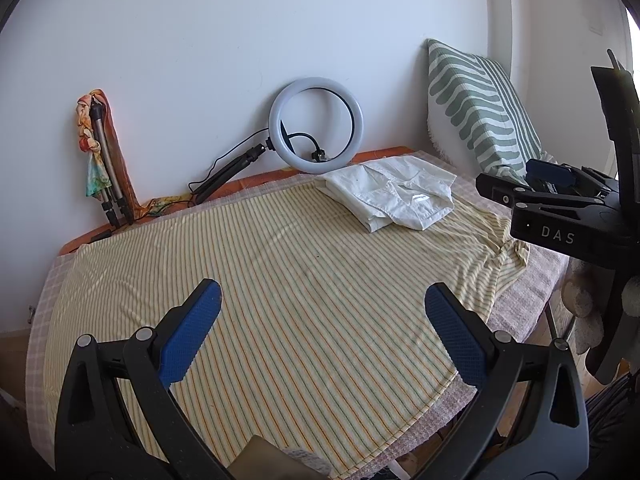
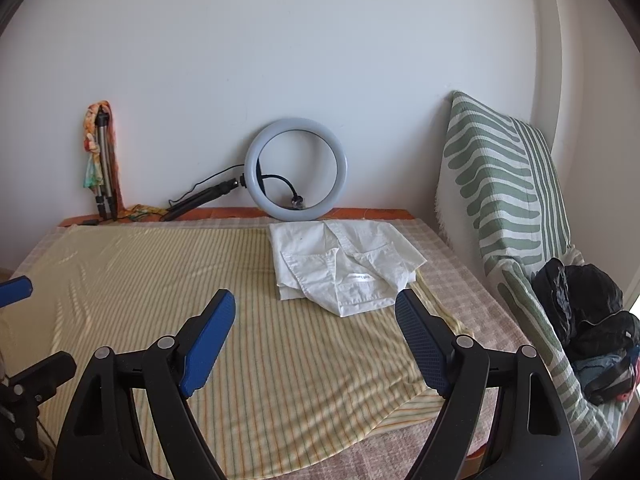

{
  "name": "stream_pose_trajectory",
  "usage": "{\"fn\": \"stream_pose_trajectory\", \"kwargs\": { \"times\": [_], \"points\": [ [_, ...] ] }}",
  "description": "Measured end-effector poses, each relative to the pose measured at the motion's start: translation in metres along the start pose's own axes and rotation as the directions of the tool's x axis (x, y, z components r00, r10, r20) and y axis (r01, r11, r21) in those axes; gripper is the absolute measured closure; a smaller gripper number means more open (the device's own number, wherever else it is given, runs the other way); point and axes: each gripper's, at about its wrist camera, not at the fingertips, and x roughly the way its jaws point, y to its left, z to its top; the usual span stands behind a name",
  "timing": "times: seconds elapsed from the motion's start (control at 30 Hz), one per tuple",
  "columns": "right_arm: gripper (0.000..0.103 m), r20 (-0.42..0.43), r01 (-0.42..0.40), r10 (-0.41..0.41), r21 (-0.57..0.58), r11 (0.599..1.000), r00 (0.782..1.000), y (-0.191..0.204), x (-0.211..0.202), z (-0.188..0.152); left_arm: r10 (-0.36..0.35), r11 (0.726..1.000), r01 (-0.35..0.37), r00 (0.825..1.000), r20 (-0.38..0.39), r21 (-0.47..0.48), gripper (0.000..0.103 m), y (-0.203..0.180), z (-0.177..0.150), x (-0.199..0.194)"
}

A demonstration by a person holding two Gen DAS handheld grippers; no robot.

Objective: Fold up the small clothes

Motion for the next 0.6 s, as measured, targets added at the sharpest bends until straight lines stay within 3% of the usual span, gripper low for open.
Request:
{"fn": "stream_pose_trajectory", "kwargs": {
  "times": [0.6],
  "points": [
    [0.021,-0.005,-0.001,0.001,-0.003,1.0,1.0,0.0021,0.0026,-0.0024,0.0,1.0,0.0,1.0,-0.001,0.006,0.0,0.0006,0.0005,-0.0002]
  ]
}}
